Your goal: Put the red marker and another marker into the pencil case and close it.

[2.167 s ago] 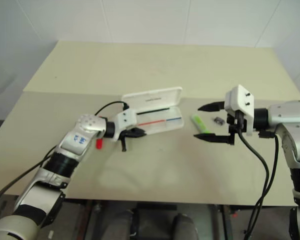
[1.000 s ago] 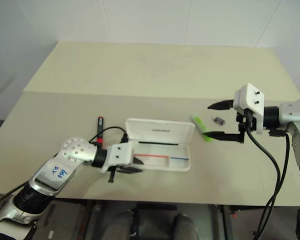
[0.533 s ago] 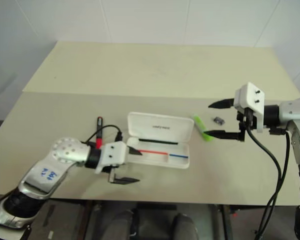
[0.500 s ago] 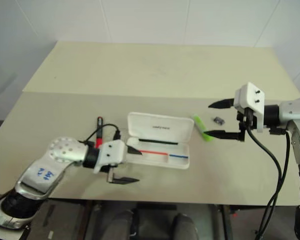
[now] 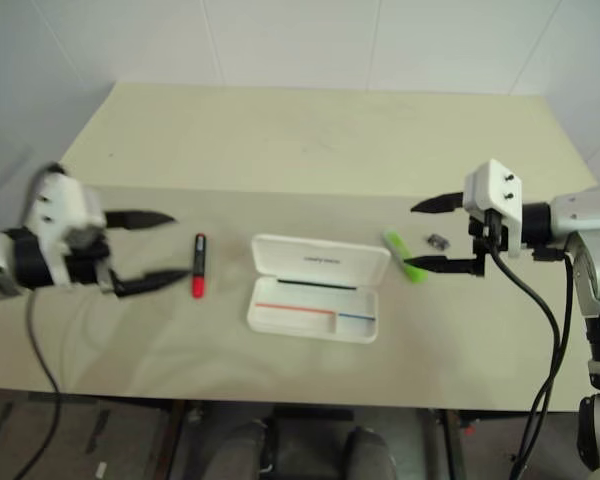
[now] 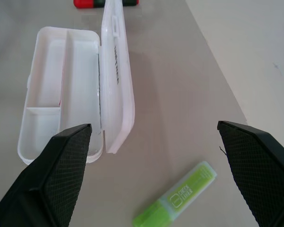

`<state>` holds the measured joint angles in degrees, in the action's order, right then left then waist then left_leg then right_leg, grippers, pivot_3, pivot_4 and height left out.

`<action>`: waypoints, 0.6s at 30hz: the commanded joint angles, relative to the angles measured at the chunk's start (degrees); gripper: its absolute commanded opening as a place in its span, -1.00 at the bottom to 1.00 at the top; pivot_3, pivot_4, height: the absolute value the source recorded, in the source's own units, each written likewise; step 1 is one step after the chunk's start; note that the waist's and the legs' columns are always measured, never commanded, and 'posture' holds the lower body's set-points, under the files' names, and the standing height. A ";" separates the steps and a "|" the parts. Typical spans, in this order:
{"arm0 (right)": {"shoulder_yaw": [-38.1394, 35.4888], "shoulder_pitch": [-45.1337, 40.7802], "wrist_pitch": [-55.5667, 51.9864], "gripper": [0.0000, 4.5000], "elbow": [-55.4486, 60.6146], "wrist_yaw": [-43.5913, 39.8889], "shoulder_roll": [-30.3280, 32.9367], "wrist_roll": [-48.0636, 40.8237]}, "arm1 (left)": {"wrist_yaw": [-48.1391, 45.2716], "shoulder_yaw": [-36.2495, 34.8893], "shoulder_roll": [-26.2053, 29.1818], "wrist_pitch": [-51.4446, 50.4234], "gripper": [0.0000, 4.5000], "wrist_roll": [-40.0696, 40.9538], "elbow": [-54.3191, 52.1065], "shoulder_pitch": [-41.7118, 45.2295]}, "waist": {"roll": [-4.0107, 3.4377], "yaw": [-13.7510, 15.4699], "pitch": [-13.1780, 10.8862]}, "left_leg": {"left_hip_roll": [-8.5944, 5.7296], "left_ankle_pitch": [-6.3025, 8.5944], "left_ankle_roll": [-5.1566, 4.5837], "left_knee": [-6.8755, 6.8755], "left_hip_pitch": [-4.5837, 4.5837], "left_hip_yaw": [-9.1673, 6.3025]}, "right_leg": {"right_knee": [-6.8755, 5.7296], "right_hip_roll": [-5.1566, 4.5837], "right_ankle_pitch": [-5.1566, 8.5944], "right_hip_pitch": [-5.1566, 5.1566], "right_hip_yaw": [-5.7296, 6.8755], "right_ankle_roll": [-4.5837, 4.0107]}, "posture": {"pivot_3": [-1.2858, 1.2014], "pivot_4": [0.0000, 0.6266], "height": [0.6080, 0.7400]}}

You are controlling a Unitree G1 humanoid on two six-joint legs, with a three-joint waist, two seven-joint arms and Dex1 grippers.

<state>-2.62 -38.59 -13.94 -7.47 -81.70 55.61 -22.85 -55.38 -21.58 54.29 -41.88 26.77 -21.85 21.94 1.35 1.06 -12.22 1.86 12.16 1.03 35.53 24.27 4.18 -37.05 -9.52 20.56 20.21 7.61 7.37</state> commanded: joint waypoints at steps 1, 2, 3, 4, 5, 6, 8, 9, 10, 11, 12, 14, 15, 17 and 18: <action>-4.29 0.52 -1.61 1.00 4.51 -3.47 0.00 -6.97 | 8.71 -0.36 -0.26 -1.48 0.98 -3.51 6.74 3.95 | 0.00 0.30 0.00 | 0.00 0.00 0.00 0.00 0.01 -0.01 | 0.00 0.00 0.00 0.00 0.01 0.00 | 0.03 -0.52 1.00; -4.46 0.65 -2.29 1.00 5.71 -3.35 0.00 -7.85 | 13.20 2.87 -1.85 -2.84 0.98 -6.30 9.75 6.16 | 0.00 0.48 0.00 | 0.00 0.00 0.00 0.00 0.01 -0.03 | 0.00 0.00 0.00 0.00 0.03 0.00 | 0.03 -0.52 1.00; -4.50 0.70 -2.73 1.00 6.48 -3.07 0.02 -8.22 | 16.23 5.28 -3.00 -3.68 0.98 -8.17 11.67 7.72 | 0.00 0.48 0.00 | 0.00 0.00 0.00 0.02 0.01 -0.06 | -0.05 0.00 0.00 -0.02 0.06 0.00 | 0.03 -0.52 1.00; -4.43 0.16 -3.09 1.00 7.05 -2.76 0.03 -8.51 | 19.78 7.35 -6.98 -5.04 0.98 -8.60 13.68 10.53 | 0.00 0.51 0.01 | -0.01 0.00 0.00 0.06 0.00 -0.06 | -0.07 0.00 0.00 -0.04 0.04 0.00 | 0.03 -0.52 1.00; -4.34 -0.28 -3.26 1.00 7.45 -2.51 0.12 -8.55 | 21.74 8.20 -10.38 -5.62 0.98 -8.03 14.72 12.55 | 0.00 0.54 0.04 | -0.02 0.01 0.00 0.08 -0.01 -0.06 | -0.13 0.00 -0.03 -0.10 0.04 0.04 | 0.03 -0.52 1.00; -4.32 -0.53 -3.43 1.00 7.74 -2.33 0.20 -8.62 | 22.78 8.37 -12.67 -6.12 0.98 -7.39 15.21 13.85 | 0.07 0.56 0.06 | -0.03 0.04 -0.04 0.16 -0.01 -0.08 | -0.23 0.00 -0.04 -0.15 0.05 0.07 | 0.03 -0.52 1.00; -4.44 -0.71 -3.55 1.00 9.57 -1.90 0.59 -8.72 | 26.86 10.15 -15.97 -8.38 0.98 -9.38 17.50 15.77 | 0.24 0.43 -0.01 | -0.02 0.13 -0.05 0.30 0.07 -0.10 | -0.21 0.00 -0.05 -0.16 0.05 0.08 | 0.03 -0.52 1.00; -4.77 -0.76 -3.98 1.00 10.57 -1.59 0.70 -9.14 | 28.96 10.98 -17.05 -9.47 0.98 -10.62 18.74 16.35 | 0.27 0.30 -0.02 | 0.00 0.17 -0.04 0.35 0.13 -0.10 | -0.21 0.00 -0.05 -0.11 0.04 0.08 | 0.03 -0.52 1.00; -5.09 -0.77 -4.31 1.00 11.29 -1.41 0.82 -9.50 | 30.69 11.32 -17.99 -10.29 0.98 -11.21 19.77 16.83 | 0.29 0.00 -0.02 | 0.00 0.20 -0.04 0.36 0.19 -0.09 | -0.19 0.02 -0.05 -0.05 0.03 0.09 | 0.03 -0.52 1.00; -5.47 -0.47 -4.52 1.00 12.24 -1.23 1.03 -9.82 | 33.53 11.34 -19.33 -11.18 0.98 -12.22 20.84 17.29 | 0.29 -0.28 -0.03 | 0.02 0.21 -0.03 0.37 0.19 -0.05 | -0.20 0.05 -0.05 0.00 -0.03 0.09 | 0.03 -0.52 1.00; -5.71 -0.18 -4.72 1.00 13.08 -0.99 1.16 -10.03 | 35.53 11.29 -20.17 -11.78 0.98 -12.86 21.58 17.56 | 0.28 -0.50 -0.02 | 0.04 0.21 -0.03 0.36 0.19 -0.04 | -0.21 0.06 -0.05 0.02 -0.03 0.09 | 0.03 -0.52 1.00; -6.15 0.39 -5.42 1.00 14.66 -0.22 1.34 -10.55 | 39.15 10.61 -22.39 -15.43 0.98 -13.14 20.19 17.58 | 0.28 -0.64 -0.02 | 0.06 0.21 -0.03 0.37 0.17 -0.06 | -0.27 0.07 -0.04 0.02 -0.02 0.09 | 0.03 -0.52 1.00; -6.41 0.73 -5.80 1.00 15.19 0.23 1.44 -10.60 | 41.23 9.40 -23.63 -18.17 0.98 -12.93 18.34 17.43 | 0.28 -0.64 -0.02 | 0.06 0.21 -0.03 0.40 0.17 -0.07 | -0.29 0.07 -0.04 0.01 -0.03 0.09 | 0.03 -0.52 1.00; -6.78 1.57 -6.35 1.00 15.94 1.19 1.92 -10.03 | 45.31 7.43 -25.47 -24.66 0.98 -13.44 12.20 16.18 | 0.35 -0.62 -0.03 | 0.06 0.22 -0.05 0.44 0.19 -0.09 | -0.28 0.06 -0.04 -0.01 -0.03 0.09 | 0.03 -0.52 1.00; -7.04 2.01 -6.64 1.00 16.21 1.53 2.07 -9.89 | 46.92 6.16 -26.78 -28.47 0.98 -13.39 8.57 15.37 | 0.36 -0.62 -0.03 | 0.06 0.24 -0.06 0.45 0.20 -0.09 | -0.27 0.06 -0.04 -0.02 -0.04 0.09 | 0.03 -0.52 1.00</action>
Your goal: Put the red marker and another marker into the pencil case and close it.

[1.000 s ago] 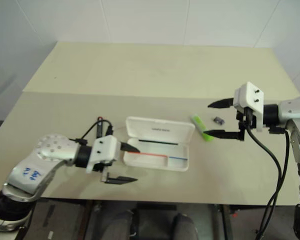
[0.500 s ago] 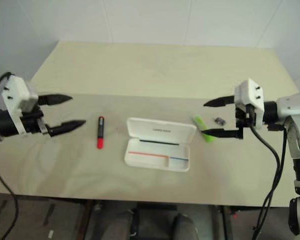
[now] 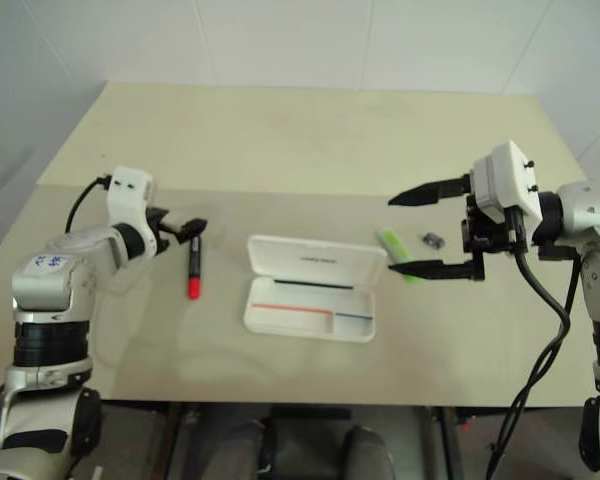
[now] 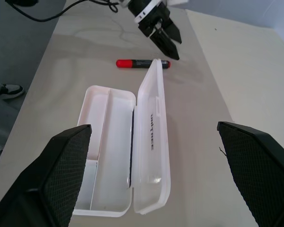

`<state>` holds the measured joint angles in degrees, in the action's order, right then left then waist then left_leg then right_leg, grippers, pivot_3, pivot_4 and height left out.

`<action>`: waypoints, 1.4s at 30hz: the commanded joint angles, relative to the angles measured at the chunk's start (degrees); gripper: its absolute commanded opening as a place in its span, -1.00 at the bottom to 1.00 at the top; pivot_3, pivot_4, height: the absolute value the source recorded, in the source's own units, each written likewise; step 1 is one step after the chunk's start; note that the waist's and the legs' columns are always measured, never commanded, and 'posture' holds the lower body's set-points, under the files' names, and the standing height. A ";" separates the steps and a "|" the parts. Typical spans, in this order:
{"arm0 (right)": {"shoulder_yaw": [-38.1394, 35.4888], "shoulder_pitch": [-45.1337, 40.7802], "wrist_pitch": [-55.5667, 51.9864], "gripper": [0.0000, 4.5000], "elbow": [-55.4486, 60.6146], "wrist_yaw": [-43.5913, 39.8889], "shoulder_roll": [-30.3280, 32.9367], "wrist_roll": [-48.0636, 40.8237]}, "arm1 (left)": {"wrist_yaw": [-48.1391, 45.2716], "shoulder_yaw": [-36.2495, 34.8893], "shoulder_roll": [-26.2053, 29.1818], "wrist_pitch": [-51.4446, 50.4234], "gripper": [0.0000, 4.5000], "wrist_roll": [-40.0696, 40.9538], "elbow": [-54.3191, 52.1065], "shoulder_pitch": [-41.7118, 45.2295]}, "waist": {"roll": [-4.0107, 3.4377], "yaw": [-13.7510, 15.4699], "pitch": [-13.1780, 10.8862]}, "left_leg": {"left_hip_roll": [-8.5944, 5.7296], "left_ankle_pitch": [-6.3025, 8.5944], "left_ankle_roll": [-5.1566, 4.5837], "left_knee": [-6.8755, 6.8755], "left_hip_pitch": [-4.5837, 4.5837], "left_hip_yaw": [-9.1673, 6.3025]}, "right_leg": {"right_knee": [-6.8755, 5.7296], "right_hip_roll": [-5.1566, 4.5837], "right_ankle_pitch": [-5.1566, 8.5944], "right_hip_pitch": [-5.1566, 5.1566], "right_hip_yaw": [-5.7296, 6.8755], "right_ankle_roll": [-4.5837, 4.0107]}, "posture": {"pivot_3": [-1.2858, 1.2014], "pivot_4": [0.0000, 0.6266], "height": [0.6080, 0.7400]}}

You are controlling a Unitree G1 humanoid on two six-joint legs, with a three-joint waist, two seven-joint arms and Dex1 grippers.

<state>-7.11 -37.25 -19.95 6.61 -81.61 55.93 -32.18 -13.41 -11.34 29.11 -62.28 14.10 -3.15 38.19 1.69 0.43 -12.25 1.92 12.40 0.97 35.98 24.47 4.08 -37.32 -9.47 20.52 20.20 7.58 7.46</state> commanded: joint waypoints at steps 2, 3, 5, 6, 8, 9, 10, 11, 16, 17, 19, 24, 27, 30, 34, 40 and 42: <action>-3.17 1.76 -0.84 1.00 2.70 1.76 1.96 -0.83 | 6.60 -4.39 -2.66 -13.87 0.98 -0.89 -16.42 -3.08 | 0.01 0.08 0.00 | 0.01 0.05 0.00 0.00 0.02 -0.06 | 0.04 0.00 0.00 0.00 -0.02 0.00 | 0.03 -0.52 1.00; -3.33 2.08 -0.84 1.00 2.84 1.83 2.02 -0.99 | 7.17 -4.60 -3.31 -15.78 0.98 -0.90 -18.26 -3.62 | 0.01 0.13 0.00 | 0.01 0.05 0.00 -0.02 0.02 -0.09 | 0.07 0.00 0.00 0.00 -0.02 0.00 | 0.03 -0.52 1.00; -3.34 2.49 -0.67 1.00 2.96 1.96 1.97 -1.14 | 8.84 -6.22 -6.74 -20.21 0.98 -1.03 -22.10 -5.12 | 0.00 0.34 0.01 | 0.01 0.05 0.00 0.00 0.01 -0.11 | 0.04 0.00 0.00 0.00 -0.02 0.00 | 0.03 -0.52 1.00; -3.30 2.55 -0.65 1.00 3.01 2.02 1.93 -1.19 | 9.42 -6.92 -8.05 -21.56 0.98 -1.19 -23.22 -5.49 | -0.01 0.45 0.01 | 0.00 0.05 0.00 0.04 -0.01 -0.10 | 0.01 0.00 0.00 -0.02 -0.03 0.00 | 0.03 -0.52 1.00; -2.80 2.22 -0.22 1.00 2.47 1.80 1.54 -1.05 | 10.62 -6.63 -10.07 -21.51 0.98 -2.03 -23.38 -6.47 | 0.01 0.80 0.02 | 0.01 0.05 0.01 0.06 -0.07 -0.11 | 0.02 0.00 0.00 -0.10 -0.01 0.00 | 0.03 -0.52 1.00; -2.51 1.97 0.13 1.00 2.08 1.52 1.36 -0.94 | 11.16 -6.49 -11.11 -21.20 0.98 -2.34 -23.12 -6.72 | 0.01 0.92 0.02 | 0.01 0.05 0.01 0.06 -0.08 -0.10 | 0.04 0.01 0.00 -0.11 0.00 0.00 | 0.03 -0.52 1.00; -2.24 1.63 0.42 1.00 1.65 1.21 1.16 -0.93 | 11.52 -5.71 -11.84 -20.73 0.98 -2.54 -22.92 -7.07 | 0.01 0.97 0.02 | 0.01 0.06 0.02 0.06 -0.08 -0.11 | 0.05 0.01 0.00 -0.10 -0.01 0.00 | 0.03 -0.52 1.00; -2.08 1.42 0.60 1.00 1.40 1.02 1.05 -0.96 | 11.72 -5.22 -12.26 -20.48 0.98 -2.62 -22.85 -7.26 | 0.01 1.01 0.02 | 0.01 0.06 0.02 0.04 -0.07 -0.11 | 0.12 0.00 0.00 -0.10 -0.01 0.00 | 0.03 -0.52 1.00; -1.16 0.09 1.53 1.00 -0.25 0.00 0.73 -0.45 | 13.45 -5.03 -15.37 -18.68 0.98 -3.36 -20.81 -6.41 | 0.02 1.13 0.02 | 0.00 0.09 0.03 0.08 -0.07 -0.11 | 0.39 0.00 -0.01 -0.27 0.10 0.01 | 0.03 -0.52 1.00; -1.06 -0.02 1.57 1.00 -0.32 -0.09 0.68 -0.46 | 13.48 -4.82 -15.70 -17.81 0.98 -3.41 -19.93 -6.37 | 0.02 1.10 0.02 | 0.00 0.09 0.03 0.09 -0.08 -0.12 | 0.42 0.00 -0.01 -0.27 0.11 0.01 | 0.03 -0.52 1.00; -0.72 -0.11 1.55 1.00 -0.19 0.04 0.50 -0.39 | 13.10 -4.78 -16.32 -16.26 0.98 -3.02 -18.08 -5.95 | 0.01 1.11 0.02 | 0.00 0.09 0.03 0.08 -0.14 -0.12 | 0.43 0.00 -0.01 -0.30 0.10 0.01 | 0.03 -0.52 1.00; -0.41 0.27 1.11 1.00 0.91 0.67 0.26 -0.32 | 12.50 -3.59 -15.78 -13.00 0.98 -3.30 -13.01 -5.56 | 0.01 1.14 0.02 | 0.00 0.09 0.03 0.08 -0.19 -0.13 | 0.43 0.00 -0.01 -0.38 0.13 0.01 | 0.03 -0.52 1.00; -0.44 0.51 0.45 1.00 1.99 1.50 0.14 -0.50 | 12.62 -2.17 -14.84 -11.21 0.98 -4.30 -10.38 -6.07 | -0.03 1.21 0.04 | -0.01 0.09 0.03 0.08 -0.25 -0.15 | 0.45 0.00 -0.01 -0.45 0.14 0.01 | 0.03 -0.52 1.00; -0.60 0.92 -0.40 1.00 3.15 2.51 0.07 -0.77 | 12.52 -0.82 -14.68 -9.80 0.98 -4.46 -9.03 -6.11 | -0.07 1.23 0.08 | 0.00 0.09 0.03 0.09 -0.31 -0.17 | 0.44 0.00 -0.01 -0.52 0.15 0.01 | 0.03 -0.52 1.00; -0.84 1.23 -1.14 1.00 4.27 3.41 0.13 -0.87 | 12.50 0.80 -14.93 -8.72 0.98 -4.70 -7.66 -5.92 | -0.27 1.43 0.19 | -0.01 0.10 0.04 0.08 -0.33 -0.18 | 0.46 0.00 -0.01 -0.54 0.16 0.01 | 0.03 -0.52 1.00; -0.76 1.06 -1.64 1.00 4.80 4.13 -0.08 -0.94 | 12.52 1.87 -15.00 -7.36 0.31 -5.87 -5.26 -5.01 | -0.33 2.11 0.23 | -0.01 0.10 0.04 0.09 -0.35 -0.18 | 0.45 0.00 -0.01 -0.55 0.16 0.01 | 0.03 -0.52 1.00; -0.71 1.00 -1.73 1.00 4.95 4.35 -0.13 -0.94 | 12.40 1.91 -15.03 -7.49 0.02 -5.98 -5.13 -4.89 | -0.33 2.46 0.23 | -0.01 0.10 0.04 0.09 -0.35 -0.18 | 0.47 0.00 -0.01 -0.55 0.16 0.01 | 0.03 -0.52 1.00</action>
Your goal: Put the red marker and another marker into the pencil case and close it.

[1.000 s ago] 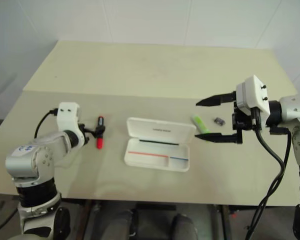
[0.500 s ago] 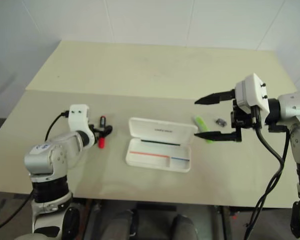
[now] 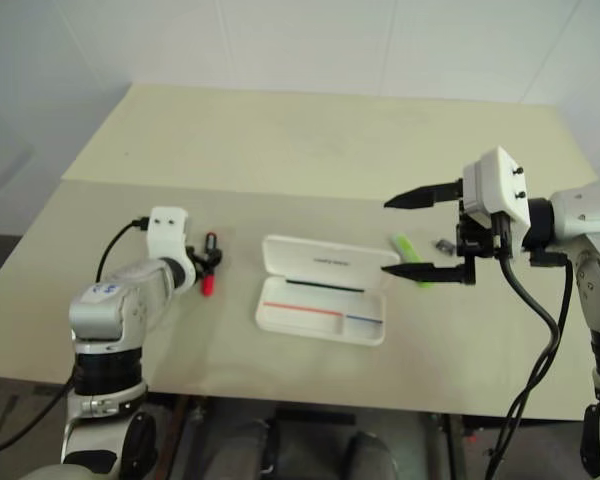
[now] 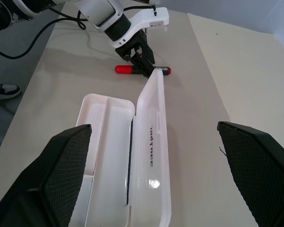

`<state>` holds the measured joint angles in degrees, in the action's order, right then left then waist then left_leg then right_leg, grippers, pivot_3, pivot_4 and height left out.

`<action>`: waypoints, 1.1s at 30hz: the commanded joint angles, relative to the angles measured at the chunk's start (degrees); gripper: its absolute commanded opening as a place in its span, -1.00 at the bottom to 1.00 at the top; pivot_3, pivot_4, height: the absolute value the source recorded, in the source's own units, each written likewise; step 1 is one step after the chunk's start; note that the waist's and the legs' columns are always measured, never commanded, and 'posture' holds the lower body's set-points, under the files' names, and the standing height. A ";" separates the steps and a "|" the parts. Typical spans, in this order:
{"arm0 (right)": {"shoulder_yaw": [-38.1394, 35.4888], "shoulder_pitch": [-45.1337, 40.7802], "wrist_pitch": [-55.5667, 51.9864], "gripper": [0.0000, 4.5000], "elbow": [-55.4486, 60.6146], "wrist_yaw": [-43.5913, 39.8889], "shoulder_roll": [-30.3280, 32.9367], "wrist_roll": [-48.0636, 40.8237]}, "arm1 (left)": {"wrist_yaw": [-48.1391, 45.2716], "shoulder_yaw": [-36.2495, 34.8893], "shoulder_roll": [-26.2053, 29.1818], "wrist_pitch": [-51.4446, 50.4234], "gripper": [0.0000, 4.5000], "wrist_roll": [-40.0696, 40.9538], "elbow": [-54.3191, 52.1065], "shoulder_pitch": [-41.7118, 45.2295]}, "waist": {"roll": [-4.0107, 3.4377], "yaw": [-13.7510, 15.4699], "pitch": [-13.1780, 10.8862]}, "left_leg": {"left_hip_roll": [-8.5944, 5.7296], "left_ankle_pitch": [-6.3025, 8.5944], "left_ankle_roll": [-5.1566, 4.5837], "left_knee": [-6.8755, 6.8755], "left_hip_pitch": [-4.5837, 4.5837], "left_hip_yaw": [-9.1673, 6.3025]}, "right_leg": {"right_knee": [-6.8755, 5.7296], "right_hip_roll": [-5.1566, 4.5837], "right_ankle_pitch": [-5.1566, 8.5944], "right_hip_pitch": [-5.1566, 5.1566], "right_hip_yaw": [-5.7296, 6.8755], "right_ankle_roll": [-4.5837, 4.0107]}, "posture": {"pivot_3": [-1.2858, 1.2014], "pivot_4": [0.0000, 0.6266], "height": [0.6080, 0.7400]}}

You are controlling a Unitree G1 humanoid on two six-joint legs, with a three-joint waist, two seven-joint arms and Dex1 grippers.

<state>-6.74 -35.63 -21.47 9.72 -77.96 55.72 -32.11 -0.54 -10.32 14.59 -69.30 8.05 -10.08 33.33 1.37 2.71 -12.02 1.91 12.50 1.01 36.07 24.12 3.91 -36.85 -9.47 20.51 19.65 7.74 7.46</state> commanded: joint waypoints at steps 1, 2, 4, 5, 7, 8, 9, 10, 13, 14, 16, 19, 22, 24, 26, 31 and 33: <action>-1.00 -0.68 -0.22 1.00 1.84 0.78 0.04 -0.97 | -0.54 0.92 -0.49 -0.55 -0.15 0.00 1.82 0.00 | 0.00 0.36 0.00 | -0.01 0.01 0.00 0.00 0.01 0.00 | 0.02 0.00 0.00 0.00 0.00 0.00 | 0.03 -0.52 1.00; -0.84 -0.82 -0.20 1.00 1.76 0.88 -0.06 -0.83 | -0.57 0.88 -0.51 -0.65 -0.27 -0.07 1.83 0.07 | 0.00 0.44 0.00 | -0.02 0.01 -0.01 0.00 0.02 0.00 | 0.04 0.00 0.00 0.00 0.00 0.00 | 0.03 -0.52 1.00; -0.68 -1.02 -0.19 1.00 1.69 1.00 -0.17 -0.71 | -0.78 0.46 -0.77 -0.64 -0.59 0.12 1.71 0.21 | 0.00 0.47 0.00 | -0.03 0.03 -0.02 0.00 0.04 0.00 | 0.09 -0.01 -0.01 -0.01 0.01 0.01 | 0.03 -0.52 1.00; -0.51 -1.20 -0.19 1.00 1.66 1.07 -0.27 -0.65 | -0.98 0.79 -0.45 -0.54 -0.71 -0.02 1.58 0.25 | 0.00 0.47 0.00 | -0.03 0.03 -0.02 0.00 0.04 0.01 | 0.10 -0.02 -0.01 -0.02 0.01 0.02 | 0.03 -0.52 1.00; -0.08 -1.71 -0.23 1.00 1.51 1.20 -0.54 -0.53 | -1.49 1.23 0.09 -0.42 -0.73 -0.04 1.14 0.29 | 0.00 0.43 0.00 | -0.03 0.03 -0.03 0.00 0.03 0.00 | 0.09 -0.02 -0.01 -0.02 0.01 0.02 | 0.03 -0.52 1.00; 0.07 -1.91 -0.16 1.00 1.31 1.18 -0.62 -0.42 | -1.99 1.52 0.58 -0.28 -0.73 0.05 0.81 0.23 | 0.00 0.41 0.00 | -0.03 0.03 -0.03 0.00 0.03 0.01 | 0.09 -0.02 -0.01 -0.02 0.01 0.02 | 0.03 -0.52 1.00; 0.17 -2.04 -0.08 1.00 1.12 1.13 -0.70 -0.37 | -2.42 1.79 1.19 -0.28 -0.73 0.06 0.36 0.17 | 0.00 0.37 0.00 | -0.03 0.03 -0.03 0.00 0.03 0.01 | 0.09 -0.02 -0.01 -0.02 0.01 0.02 | 0.03 -0.52 1.00; 0.22 -2.12 -0.03 1.00 0.99 1.08 -0.74 -0.33 | -2.71 2.00 1.63 -0.27 -0.73 0.04 0.07 0.12 | 0.00 0.35 0.00 | -0.03 0.03 -0.02 -0.01 0.03 0.01 | 0.10 -0.02 -0.01 -0.01 0.01 0.02 | 0.03 -0.52 1.00; 0.45 -2.35 -0.01 1.00 0.71 0.30 -0.77 -0.70 | -6.63 3.23 6.95 1.24 -0.73 0.42 -2.59 -0.38 | 0.05 0.16 -0.03 | -0.02 0.04 -0.01 -0.04 0.06 0.02 | 0.11 -0.01 -0.01 0.02 0.02 0.02 | 0.03 -0.52 1.00; 0.51 -2.51 0.01 1.00 0.57 -0.09 -0.81 -1.00 | -8.69 3.21 9.09 1.91 -0.73 1.07 -3.64 -0.06 | 0.07 0.05 -0.04 | -0.02 0.05 -0.01 -0.04 0.08 0.05 | 0.10 -0.01 -0.01 0.04 0.00 0.02 | 0.03 -0.52 1.00; 0.29 -2.91 -0.20 1.00 0.49 -0.80 -0.69 -1.83 | -17.46 2.55 16.29 5.55 -0.73 4.39 -6.43 2.08 | 0.27 -0.16 -0.17 | -0.02 0.06 -0.02 -0.06 0.12 0.06 | 0.10 0.00 -0.01 0.11 0.00 0.02 | 0.03 -0.52 1.00; 0.26 -3.28 -0.25 1.00 0.28 -1.18 -0.58 -2.05 | -27.72 3.02 23.98 6.86 -0.73 9.66 -9.08 3.84 | 0.32 -0.94 -0.21 | 0.07 0.07 0.03 -0.08 0.25 0.11 | 0.04 0.09 -0.02 0.30 -0.06 0.00 | 0.03 -0.52 1.00; -1.00 -2.68 -0.87 1.00 1.32 -1.29 0.58 -2.78 | -44.27 5.77 32.74 12.68 -0.73 16.67 -15.71 2.97 | 0.30 -1.20 -0.21 | 0.04 0.10 0.04 -0.10 0.23 0.17 | 0.06 0.05 -0.02 0.27 -0.09 0.01 | 0.03 -0.52 1.00; -1.64 -2.25 -1.29 1.00 1.98 -1.18 1.13 -3.24 | -52.08 6.98 36.33 16.72 -0.73 19.75 -18.79 1.77 | 0.26 -1.33 -0.23 | 0.06 0.12 0.04 -0.13 0.23 0.21 | 0.09 0.06 -0.02 0.29 -0.13 0.01 | 0.03 -0.52 1.00; -2.05 -1.86 -1.58 1.00 2.40 -0.87 1.54 -3.47 | -56.40 9.13 38.09 19.51 -0.73 20.96 -20.18 1.15 | 0.22 -1.31 -0.25 | 0.06 0.12 0.04 -0.13 0.21 0.24 | 0.15 0.06 -0.02 0.30 -0.15 0.01 | 0.03 -0.52 1.00; -4.11 -0.02 -2.68 1.00 4.41 0.29 2.57 -4.09 | -57.66 23.86 34.99 27.43 -0.73 12.34 -18.18 4.94 | 0.20 -1.11 -0.24 | 0.09 0.14 0.01 -0.06 0.17 0.27 | 0.12 0.11 -0.02 0.28 -0.17 0.01 | 0.03 -0.52 1.00; -4.90 0.81 -3.09 1.00 5.23 0.79 3.00 -4.30 | -55.82 28.61 32.31 30.78 -0.73 7.29 -15.42 7.13 | 0.21 -1.14 -0.25 | 0.09 0.16 -0.03 -0.04 0.20 0.29 | 0.14 0.11 -0.02 0.29 -0.19 0.01 | 0.03 -0.52 1.00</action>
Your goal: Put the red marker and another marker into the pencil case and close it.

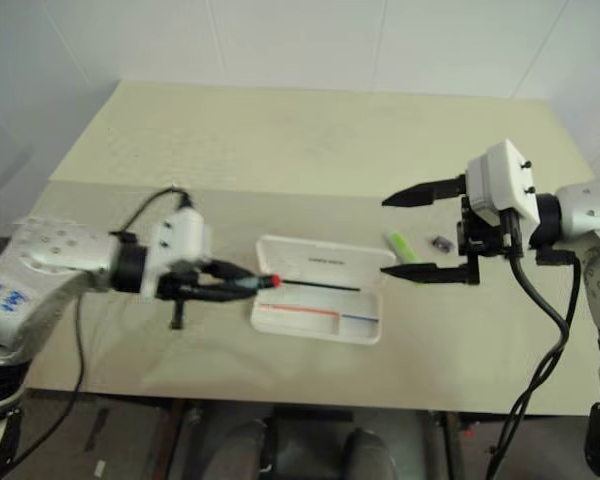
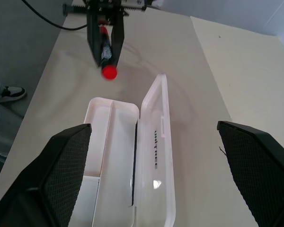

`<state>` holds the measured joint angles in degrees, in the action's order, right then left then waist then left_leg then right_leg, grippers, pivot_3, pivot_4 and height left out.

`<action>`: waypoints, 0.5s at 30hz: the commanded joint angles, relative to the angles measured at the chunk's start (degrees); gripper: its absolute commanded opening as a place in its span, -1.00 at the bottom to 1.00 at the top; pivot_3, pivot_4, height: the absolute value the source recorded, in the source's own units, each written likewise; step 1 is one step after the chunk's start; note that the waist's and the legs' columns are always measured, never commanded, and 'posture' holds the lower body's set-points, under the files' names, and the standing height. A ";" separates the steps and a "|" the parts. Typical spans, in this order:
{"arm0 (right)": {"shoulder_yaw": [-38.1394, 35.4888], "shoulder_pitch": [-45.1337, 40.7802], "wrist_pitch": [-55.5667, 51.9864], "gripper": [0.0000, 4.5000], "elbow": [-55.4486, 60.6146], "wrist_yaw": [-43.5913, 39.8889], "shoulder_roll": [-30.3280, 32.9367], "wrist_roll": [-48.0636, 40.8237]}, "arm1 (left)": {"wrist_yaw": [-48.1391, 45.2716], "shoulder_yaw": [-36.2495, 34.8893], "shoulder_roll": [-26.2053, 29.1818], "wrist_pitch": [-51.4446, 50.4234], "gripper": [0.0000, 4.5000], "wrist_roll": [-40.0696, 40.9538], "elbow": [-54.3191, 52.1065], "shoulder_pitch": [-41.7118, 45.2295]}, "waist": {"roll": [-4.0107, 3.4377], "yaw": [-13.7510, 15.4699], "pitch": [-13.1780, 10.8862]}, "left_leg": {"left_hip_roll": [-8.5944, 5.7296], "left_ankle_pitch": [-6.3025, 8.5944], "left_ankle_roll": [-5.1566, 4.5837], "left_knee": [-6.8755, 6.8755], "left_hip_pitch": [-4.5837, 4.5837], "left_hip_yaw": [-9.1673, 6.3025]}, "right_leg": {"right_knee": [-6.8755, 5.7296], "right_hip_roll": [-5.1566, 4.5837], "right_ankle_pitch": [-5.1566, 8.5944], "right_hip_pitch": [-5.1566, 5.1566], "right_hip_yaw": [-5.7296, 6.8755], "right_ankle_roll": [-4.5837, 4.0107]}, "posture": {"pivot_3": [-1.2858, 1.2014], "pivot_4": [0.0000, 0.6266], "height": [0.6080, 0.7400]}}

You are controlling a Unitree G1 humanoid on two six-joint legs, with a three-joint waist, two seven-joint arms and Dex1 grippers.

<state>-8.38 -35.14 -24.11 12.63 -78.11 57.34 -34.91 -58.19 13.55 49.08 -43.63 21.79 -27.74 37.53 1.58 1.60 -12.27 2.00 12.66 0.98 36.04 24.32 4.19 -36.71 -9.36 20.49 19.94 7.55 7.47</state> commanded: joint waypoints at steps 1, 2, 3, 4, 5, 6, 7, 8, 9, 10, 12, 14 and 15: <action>-3.48 0.55 -0.62 1.00 2.60 1.21 1.50 -1.55 | 2.03 6.79 -3.42 7.12 -0.73 -8.62 3.61 3.79 | 0.00 -0.02 0.00 | 0.00 0.00 -0.01 -0.01 0.00 0.01 | 0.00 0.00 0.00 0.00 -0.01 0.00 | 0.03 -0.52 1.00; -3.67 0.77 -0.75 1.00 2.83 1.46 1.60 -1.56 | 2.33 8.70 -4.42 8.68 -0.73 -10.81 4.95 4.55 | 0.00 -0.04 0.00 | 0.00 0.00 -0.01 -0.01 0.01 0.02 | 0.00 0.00 0.00 0.02 -0.01 0.00 | 0.03 -0.52 1.00; -3.84 0.94 -0.85 1.00 2.99 1.66 1.68 -1.53 | 2.68 10.27 -5.28 10.24 -0.73 -13.01 6.34 5.23 | 0.00 -0.04 0.00 | 0.00 0.00 -0.01 -0.01 0.01 0.02 | -0.03 0.00 0.00 0.02 0.00 0.00 | 0.03 -0.52 1.00; -3.96 1.06 -0.94 1.00 3.14 1.84 1.75 -1.49 | 2.96 11.23 -6.01 11.52 -0.73 -14.64 7.60 5.72 | 0.00 -0.08 0.00 | 0.00 0.00 -0.01 -0.01 0.01 0.02 | -0.03 0.00 0.00 0.02 0.00 0.00 | 0.03 -0.52 1.00; -4.12 1.23 -1.03 1.00 3.28 2.00 1.83 -1.49 | 3.25 11.93 -6.90 12.82 -0.73 -16.03 8.95 6.26 | 0.00 -0.17 0.00 | 0.00 0.00 -0.01 0.00 0.01 0.03 | -0.03 0.00 0.00 0.02 -0.01 0.00 | 0.03 -0.52 1.00; -4.22 1.43 -1.21 1.00 3.52 2.29 1.92 -1.48 | 4.27 12.97 -8.36 14.45 -0.73 -18.21 11.36 7.30 | -0.01 -0.20 0.00 | 0.00 0.00 -0.01 0.01 0.00 0.04 | -0.05 0.00 0.00 0.04 -0.02 0.00 | 0.03 -0.52 1.00; -4.32 1.60 -1.34 1.00 3.71 2.54 2.00 -1.49 | 5.06 13.57 -9.94 15.54 -0.73 -19.61 13.27 8.07 | -0.01 -0.15 0.00 | 0.01 0.00 -0.01 0.01 0.00 0.04 | -0.05 0.00 0.00 0.04 -0.03 0.00 | 0.03 -0.52 1.00; -4.42 1.73 -1.49 1.00 3.89 2.82 2.07 -1.51 | 5.02 13.80 -11.56 16.10 -0.73 -19.81 14.29 8.45 | 0.00 -0.10 0.00 | 0.01 -0.01 -0.02 0.03 0.00 0.04 | -0.08 0.00 0.00 0.04 -0.02 0.00 | 0.03 -0.52 1.00; -4.51 1.82 -1.62 1.00 4.06 3.05 2.13 -1.55 | 4.66 13.96 -12.74 16.25 -0.73 -19.84 14.75 8.59 | -0.01 -0.11 0.00 | 0.01 -0.01 -0.02 0.04 0.00 0.03 | -0.08 0.00 0.00 0.03 -0.02 0.00 | 0.03 -0.52 1.00; -4.61 1.91 -1.70 1.00 4.19 3.19 2.20 -1.62 | 4.23 14.13 -13.52 16.26 -0.73 -20.08 14.93 8.60 | 0.00 -0.15 0.00 | 0.00 -0.01 -0.02 0.04 0.00 0.03 | -0.07 0.00 0.00 0.03 -0.02 0.00 | 0.03 -0.52 1.00; -4.80 2.14 -1.89 1.00 4.54 3.42 2.33 -1.75 | 3.83 14.56 -14.93 16.27 -0.73 -21.07 15.80 8.75 | 0.00 -0.14 0.00 | 0.01 0.00 -0.04 0.01 0.01 0.03 | -0.15 0.00 0.00 0.02 -0.02 0.00 | 0.03 -0.52 1.00; -4.89 2.32 -2.10 1.00 4.88 3.66 2.34 -1.78 | 3.85 14.79 -16.24 15.71 -0.73 -21.73 16.33 9.02 | 0.00 -0.12 0.00 | 0.01 0.00 -0.04 0.03 0.01 0.02 | -0.17 0.00 0.00 0.02 0.00 0.00 | 0.03 -0.52 1.00; -4.90 2.35 -2.17 1.00 4.97 3.76 2.31 -1.78 | 3.83 14.89 -16.79 15.39 -0.73 -22.00 16.46 9.14 | 0.00 -0.13 0.00 | 0.01 0.00 -0.04 0.04 0.01 0.01 | -0.16 0.00 0.00 0.02 0.00 0.00 | 0.03 -0.52 1.00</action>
<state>-10.61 -32.67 -26.35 15.69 -74.91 58.34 -35.47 -54.22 28.55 33.00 -28.32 0.70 -10.30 44.95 1.57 1.47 -12.27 2.00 12.65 0.94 36.10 24.33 4.21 -36.87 -9.36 20.49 19.96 7.54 7.48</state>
